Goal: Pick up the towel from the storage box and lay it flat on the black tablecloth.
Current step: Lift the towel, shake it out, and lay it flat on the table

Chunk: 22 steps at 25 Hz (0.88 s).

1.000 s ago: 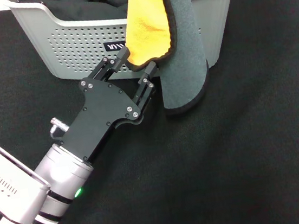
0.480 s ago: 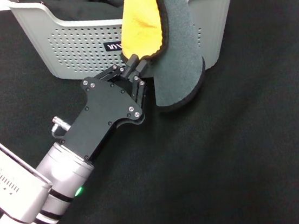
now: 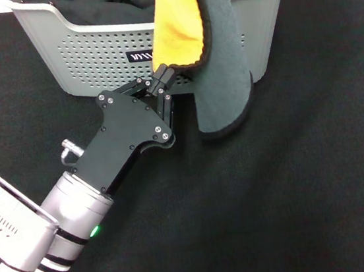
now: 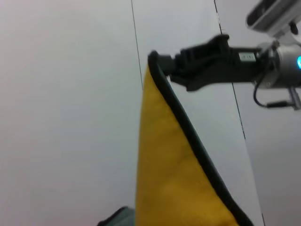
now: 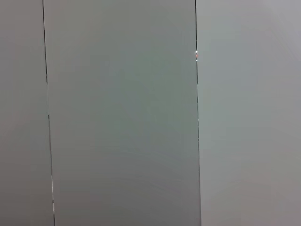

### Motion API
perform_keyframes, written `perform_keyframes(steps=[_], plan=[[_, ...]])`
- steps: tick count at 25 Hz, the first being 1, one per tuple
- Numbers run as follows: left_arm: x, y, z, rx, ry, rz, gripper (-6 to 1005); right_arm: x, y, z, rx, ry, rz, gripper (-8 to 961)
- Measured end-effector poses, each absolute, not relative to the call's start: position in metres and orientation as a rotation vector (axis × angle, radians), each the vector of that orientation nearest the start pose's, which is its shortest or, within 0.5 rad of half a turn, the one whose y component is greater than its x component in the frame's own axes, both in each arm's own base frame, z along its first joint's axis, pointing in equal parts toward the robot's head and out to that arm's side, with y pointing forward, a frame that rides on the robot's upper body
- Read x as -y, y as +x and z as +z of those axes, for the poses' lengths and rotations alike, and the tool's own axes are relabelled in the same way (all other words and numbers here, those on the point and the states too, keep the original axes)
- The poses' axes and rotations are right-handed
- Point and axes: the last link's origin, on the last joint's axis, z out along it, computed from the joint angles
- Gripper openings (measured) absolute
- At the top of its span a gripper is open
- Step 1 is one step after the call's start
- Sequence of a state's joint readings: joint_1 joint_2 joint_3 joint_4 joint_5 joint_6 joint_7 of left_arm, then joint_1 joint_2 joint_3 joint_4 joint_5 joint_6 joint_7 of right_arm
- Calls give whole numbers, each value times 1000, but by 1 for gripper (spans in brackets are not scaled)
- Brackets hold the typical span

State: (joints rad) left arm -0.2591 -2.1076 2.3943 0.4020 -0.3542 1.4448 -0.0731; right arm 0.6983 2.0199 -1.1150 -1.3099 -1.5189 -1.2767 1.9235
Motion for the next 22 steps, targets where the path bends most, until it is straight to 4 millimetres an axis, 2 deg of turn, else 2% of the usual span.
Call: perform_keyframes(steps=[6, 11, 17, 22], plan=[[-251, -236, -64, 214, -1924, -1207, 7, -388, 47, 88, -163, -2610, 1039, 13], [-248, -245, -38, 296, -1858, -1378, 3, -378, 63, 87, -175, -2642, 1014, 13], [-235, -255, -1, 301, -1911, -1615, 4, -353, 83, 88, -155, -2704, 971, 14], [-228, -259, 20, 289, -1934, -1722, 4, -327, 97, 89, -121, -2750, 929, 12]])
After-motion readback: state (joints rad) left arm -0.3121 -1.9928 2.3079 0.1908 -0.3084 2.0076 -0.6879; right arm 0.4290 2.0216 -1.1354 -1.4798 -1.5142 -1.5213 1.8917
